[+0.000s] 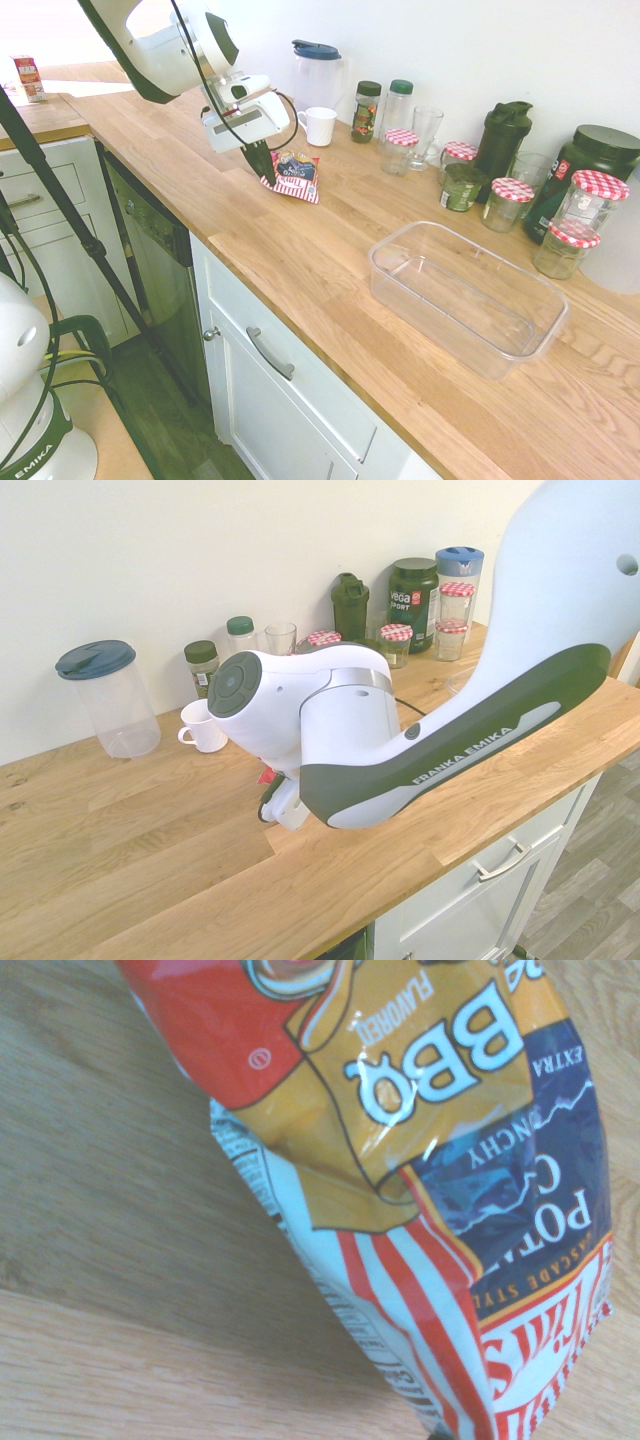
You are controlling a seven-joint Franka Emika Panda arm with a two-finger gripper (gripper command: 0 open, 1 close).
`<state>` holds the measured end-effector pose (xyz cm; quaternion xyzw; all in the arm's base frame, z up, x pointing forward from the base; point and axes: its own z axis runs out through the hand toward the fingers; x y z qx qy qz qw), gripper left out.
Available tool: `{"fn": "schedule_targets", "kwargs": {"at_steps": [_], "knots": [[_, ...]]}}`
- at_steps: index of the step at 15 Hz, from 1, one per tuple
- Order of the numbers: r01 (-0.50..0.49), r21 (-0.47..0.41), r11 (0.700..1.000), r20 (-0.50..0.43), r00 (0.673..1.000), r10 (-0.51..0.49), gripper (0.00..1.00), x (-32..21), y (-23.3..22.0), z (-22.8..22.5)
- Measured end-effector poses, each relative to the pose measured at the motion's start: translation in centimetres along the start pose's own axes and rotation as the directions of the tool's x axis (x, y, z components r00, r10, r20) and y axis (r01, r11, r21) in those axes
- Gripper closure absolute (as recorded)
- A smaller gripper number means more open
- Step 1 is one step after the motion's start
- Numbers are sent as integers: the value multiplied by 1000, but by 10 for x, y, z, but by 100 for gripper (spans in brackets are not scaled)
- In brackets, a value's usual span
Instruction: Put the chip bag into the container
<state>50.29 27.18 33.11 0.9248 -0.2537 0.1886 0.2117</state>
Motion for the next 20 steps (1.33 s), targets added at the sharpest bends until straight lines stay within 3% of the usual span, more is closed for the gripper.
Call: {"fn": "schedule_targets", "kwargs": {"at_steps": [4,9,14,20], "knots": [[-30,16,999,-4,1000,30,100,1,1,-8],[-126,132,983,-29,991,131,100,23,31,-86],[-250,215,944,-1,967,256,100,83,114,-138],[-361,251,898,67,932,356,100,139,237,-104]]}}
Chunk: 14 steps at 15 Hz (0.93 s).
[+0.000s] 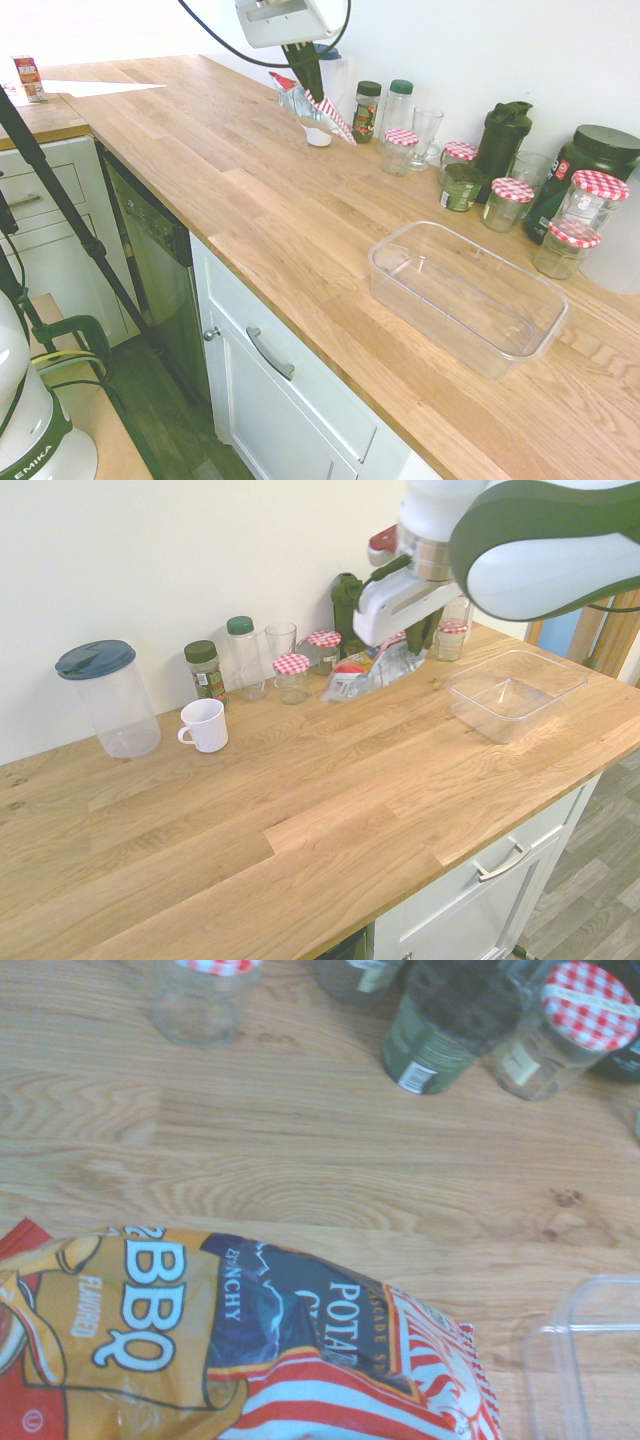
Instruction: Put the chip bag into the container
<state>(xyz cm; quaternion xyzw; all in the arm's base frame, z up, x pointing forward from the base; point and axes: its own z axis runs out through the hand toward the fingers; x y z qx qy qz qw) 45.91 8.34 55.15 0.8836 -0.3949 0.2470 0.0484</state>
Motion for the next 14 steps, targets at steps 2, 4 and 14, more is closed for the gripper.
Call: {"fn": "schedule_targets", "kwargs": {"at_steps": [2,4,14], "knots": [[-32,5,999,18,999,32,100,29,39,9],[-62,13,998,32,998,62,100,56,78,20],[-101,27,994,89,991,98,100,147,227,95]]}}
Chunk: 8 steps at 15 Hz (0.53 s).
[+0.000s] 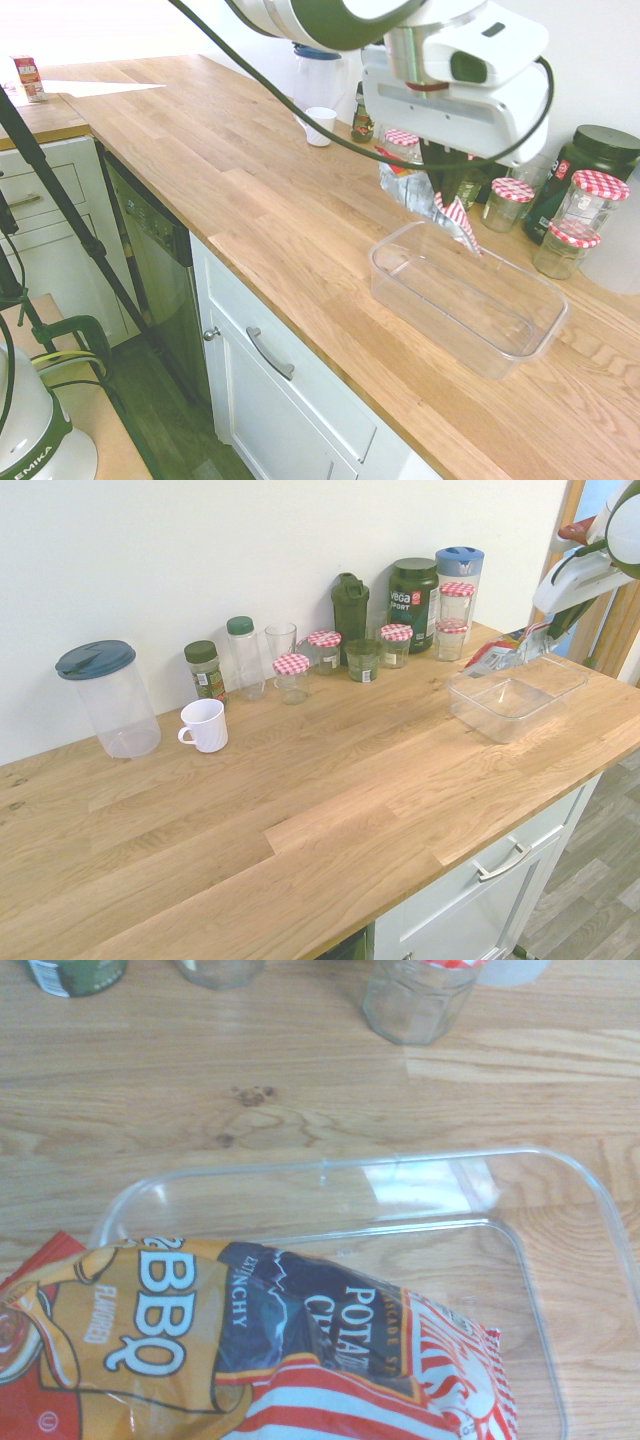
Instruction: Put the chip bag into the container
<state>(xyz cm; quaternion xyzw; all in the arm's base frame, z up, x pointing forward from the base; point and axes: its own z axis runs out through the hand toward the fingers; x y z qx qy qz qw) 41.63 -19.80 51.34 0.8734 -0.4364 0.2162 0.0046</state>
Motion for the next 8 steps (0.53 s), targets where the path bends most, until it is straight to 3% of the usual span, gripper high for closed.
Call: {"fn": "schedule_targets", "kwargs": {"at_steps": [8], "knots": [[14,-9,1000,10,1000,-14,100,28,23,30]]}}
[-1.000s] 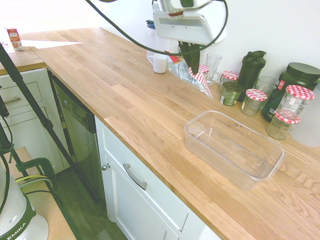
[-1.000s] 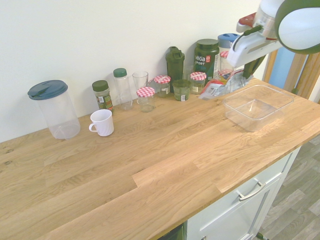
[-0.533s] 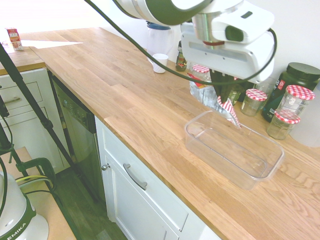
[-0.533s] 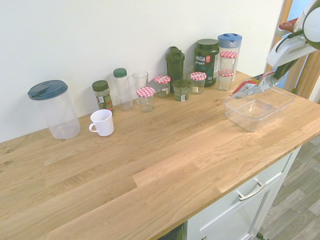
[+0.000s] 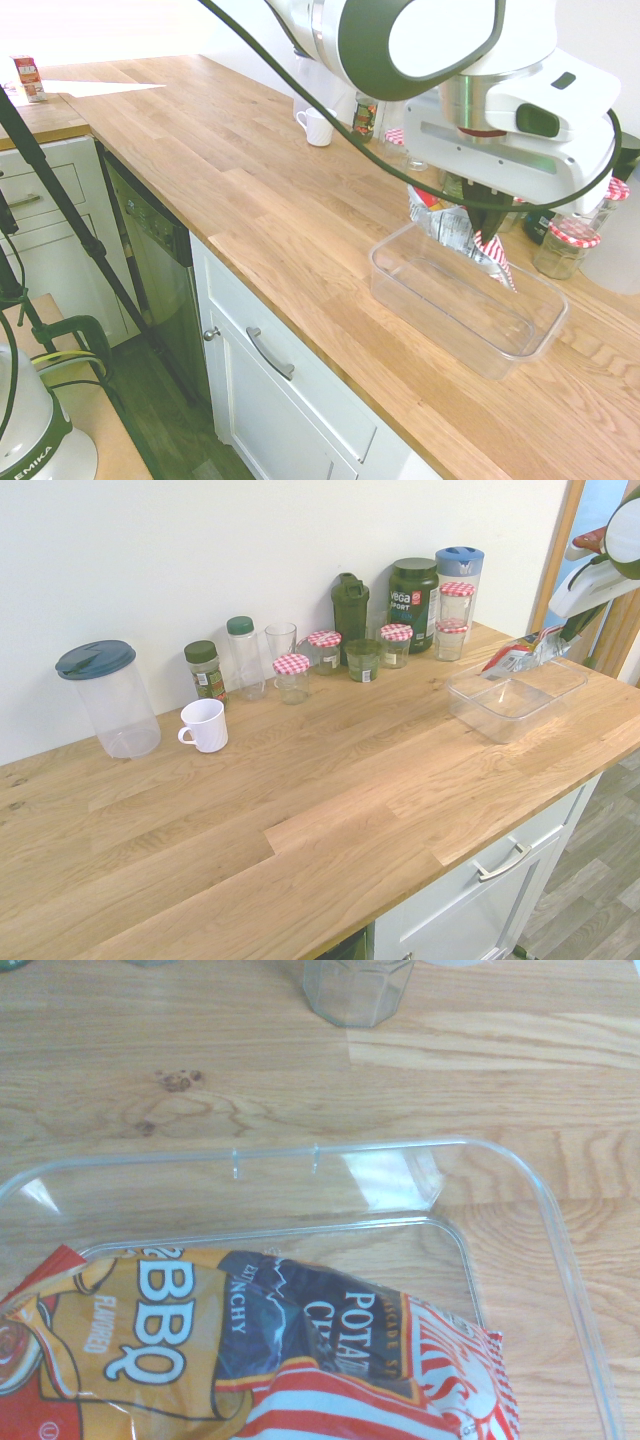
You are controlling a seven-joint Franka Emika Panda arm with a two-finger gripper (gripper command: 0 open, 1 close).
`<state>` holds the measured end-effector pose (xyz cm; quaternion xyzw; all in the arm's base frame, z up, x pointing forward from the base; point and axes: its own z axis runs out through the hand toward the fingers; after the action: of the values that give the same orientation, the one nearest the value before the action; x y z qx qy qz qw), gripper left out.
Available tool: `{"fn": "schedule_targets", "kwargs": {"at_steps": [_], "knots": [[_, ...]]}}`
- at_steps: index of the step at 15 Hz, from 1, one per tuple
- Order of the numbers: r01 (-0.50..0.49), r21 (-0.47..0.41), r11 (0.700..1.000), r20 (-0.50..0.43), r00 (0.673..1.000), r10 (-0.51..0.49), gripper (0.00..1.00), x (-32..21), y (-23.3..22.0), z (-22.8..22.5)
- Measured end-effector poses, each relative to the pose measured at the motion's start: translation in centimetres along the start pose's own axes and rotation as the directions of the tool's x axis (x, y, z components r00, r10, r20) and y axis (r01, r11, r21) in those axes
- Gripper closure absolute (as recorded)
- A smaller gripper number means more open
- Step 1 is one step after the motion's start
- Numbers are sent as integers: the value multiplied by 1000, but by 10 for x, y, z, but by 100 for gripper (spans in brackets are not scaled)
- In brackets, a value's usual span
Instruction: Put the chip bag into the container
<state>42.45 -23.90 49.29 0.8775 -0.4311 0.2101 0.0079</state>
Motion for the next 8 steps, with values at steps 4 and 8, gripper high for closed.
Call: {"fn": "schedule_targets", "kwargs": {"at_steps": [4,8], "knots": [[11,-10,1000,15,1000,-11,100,-1,-1,16],[22,-27,999,33,999,-21,100,0,-7,40]]}}
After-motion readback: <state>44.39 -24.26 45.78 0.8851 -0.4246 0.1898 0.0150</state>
